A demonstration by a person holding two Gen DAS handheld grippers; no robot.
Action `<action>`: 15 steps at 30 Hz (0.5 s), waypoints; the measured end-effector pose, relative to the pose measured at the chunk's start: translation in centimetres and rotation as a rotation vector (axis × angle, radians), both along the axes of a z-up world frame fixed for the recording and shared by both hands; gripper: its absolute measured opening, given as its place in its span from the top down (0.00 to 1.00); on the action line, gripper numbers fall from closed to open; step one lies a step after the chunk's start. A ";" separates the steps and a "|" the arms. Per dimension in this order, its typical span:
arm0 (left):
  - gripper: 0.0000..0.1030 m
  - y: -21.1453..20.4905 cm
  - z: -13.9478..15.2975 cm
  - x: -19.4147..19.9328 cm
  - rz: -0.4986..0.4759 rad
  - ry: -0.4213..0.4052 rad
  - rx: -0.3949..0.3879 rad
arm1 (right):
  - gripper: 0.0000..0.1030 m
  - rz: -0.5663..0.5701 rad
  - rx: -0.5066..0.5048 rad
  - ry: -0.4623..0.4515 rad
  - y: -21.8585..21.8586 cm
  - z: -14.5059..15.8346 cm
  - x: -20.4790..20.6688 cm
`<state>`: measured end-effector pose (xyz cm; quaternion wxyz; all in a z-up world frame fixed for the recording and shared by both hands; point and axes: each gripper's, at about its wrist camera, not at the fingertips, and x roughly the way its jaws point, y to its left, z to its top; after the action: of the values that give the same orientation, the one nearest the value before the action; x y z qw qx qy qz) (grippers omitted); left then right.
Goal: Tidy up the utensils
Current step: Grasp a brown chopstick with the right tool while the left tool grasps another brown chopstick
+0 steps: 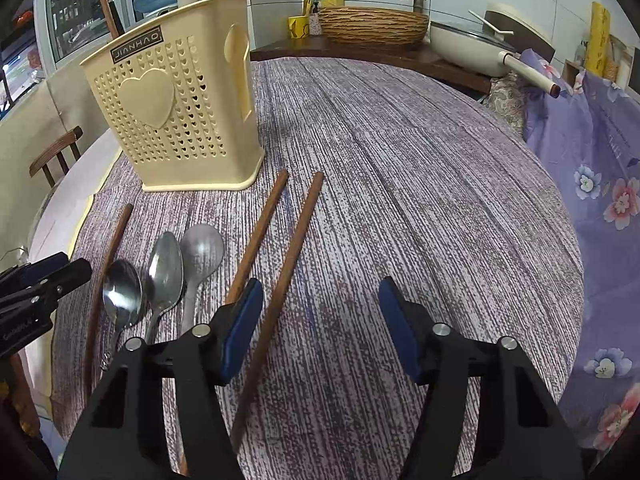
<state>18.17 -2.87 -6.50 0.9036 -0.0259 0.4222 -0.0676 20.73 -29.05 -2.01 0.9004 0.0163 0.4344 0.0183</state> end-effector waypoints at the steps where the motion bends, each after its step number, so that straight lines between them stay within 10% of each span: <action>1: 0.52 -0.1 0.1 0.4 -0.001 0.002 -0.008 | 0.45 0.001 0.018 0.007 -0.1 0.0 0.4; 15: 0.66 -1.5 -1.1 2.9 0.012 0.048 0.018 | 0.78 -0.037 0.048 0.076 1.1 -1.2 5.2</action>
<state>21.06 -4.39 -7.62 0.8939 -0.0221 0.4441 -0.0577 25.94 -27.96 -3.18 0.8827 0.0466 0.4674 0.0116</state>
